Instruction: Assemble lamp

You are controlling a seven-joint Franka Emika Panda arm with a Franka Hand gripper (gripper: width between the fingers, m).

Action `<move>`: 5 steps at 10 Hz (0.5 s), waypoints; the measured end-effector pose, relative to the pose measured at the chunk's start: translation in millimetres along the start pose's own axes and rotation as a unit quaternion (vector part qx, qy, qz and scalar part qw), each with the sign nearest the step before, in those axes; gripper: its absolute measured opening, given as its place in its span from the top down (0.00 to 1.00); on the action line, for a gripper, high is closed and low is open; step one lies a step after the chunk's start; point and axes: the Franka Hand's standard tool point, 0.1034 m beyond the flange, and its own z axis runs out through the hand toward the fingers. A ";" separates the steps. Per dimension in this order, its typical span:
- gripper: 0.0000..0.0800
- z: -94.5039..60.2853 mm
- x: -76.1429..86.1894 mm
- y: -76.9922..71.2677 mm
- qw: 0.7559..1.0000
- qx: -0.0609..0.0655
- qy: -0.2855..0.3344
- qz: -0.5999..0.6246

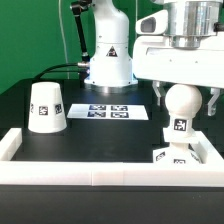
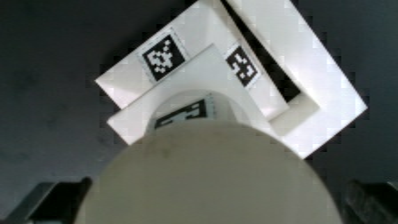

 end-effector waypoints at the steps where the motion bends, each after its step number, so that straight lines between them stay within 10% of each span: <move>1: 0.13 -4.3 -6.5 -0.1 0.998 -0.001 0.007 -0.064; 5: 0.13 -11.8 -43.0 17.7 0.991 0.015 0.015 -0.131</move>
Offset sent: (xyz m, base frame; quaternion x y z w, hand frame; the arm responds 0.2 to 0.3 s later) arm -0.0494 -0.0016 0.0090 -0.0087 0.0494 -0.1615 0.9856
